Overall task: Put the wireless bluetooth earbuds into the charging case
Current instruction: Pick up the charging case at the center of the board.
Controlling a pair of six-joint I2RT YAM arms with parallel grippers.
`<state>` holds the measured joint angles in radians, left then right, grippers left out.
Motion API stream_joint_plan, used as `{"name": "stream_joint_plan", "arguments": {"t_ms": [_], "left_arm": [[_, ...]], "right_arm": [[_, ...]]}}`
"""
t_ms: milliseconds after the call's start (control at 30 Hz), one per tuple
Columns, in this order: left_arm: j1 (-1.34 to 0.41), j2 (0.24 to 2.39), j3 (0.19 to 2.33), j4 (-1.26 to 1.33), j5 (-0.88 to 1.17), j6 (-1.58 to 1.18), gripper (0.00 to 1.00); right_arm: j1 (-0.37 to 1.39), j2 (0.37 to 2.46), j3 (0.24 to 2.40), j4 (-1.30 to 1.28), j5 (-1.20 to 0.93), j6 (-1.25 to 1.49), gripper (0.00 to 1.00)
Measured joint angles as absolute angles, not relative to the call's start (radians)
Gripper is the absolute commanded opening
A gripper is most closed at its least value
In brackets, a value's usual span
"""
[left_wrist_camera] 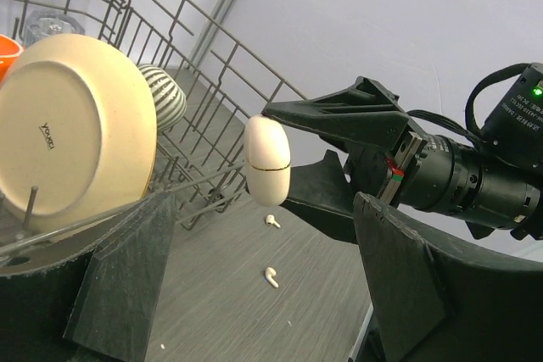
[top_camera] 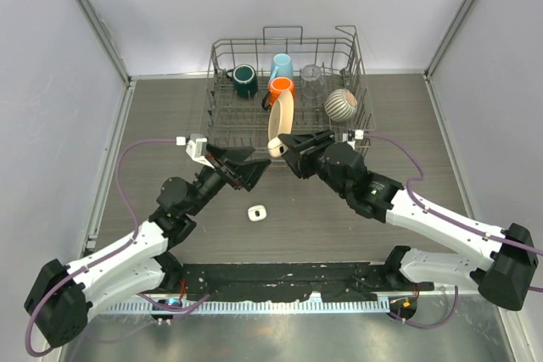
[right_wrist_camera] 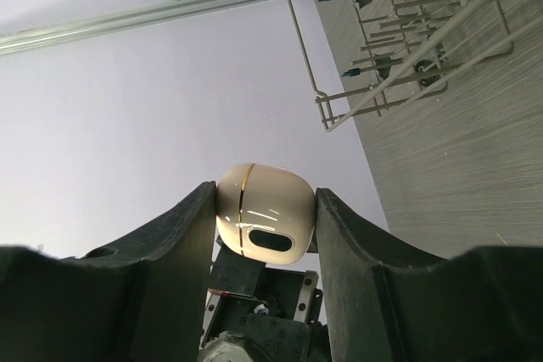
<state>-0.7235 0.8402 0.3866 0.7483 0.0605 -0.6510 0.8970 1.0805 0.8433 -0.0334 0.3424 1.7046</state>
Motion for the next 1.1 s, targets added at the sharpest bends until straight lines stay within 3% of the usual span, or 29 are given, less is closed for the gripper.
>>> {"name": "stream_joint_plan", "arguments": {"t_ms": [1100], "left_arm": [[-0.723,1.142,0.460,1.000,0.115,-0.700,0.60]], "right_arm": [[0.913,1.114,0.842,0.031,0.342,1.760,0.01]]}}
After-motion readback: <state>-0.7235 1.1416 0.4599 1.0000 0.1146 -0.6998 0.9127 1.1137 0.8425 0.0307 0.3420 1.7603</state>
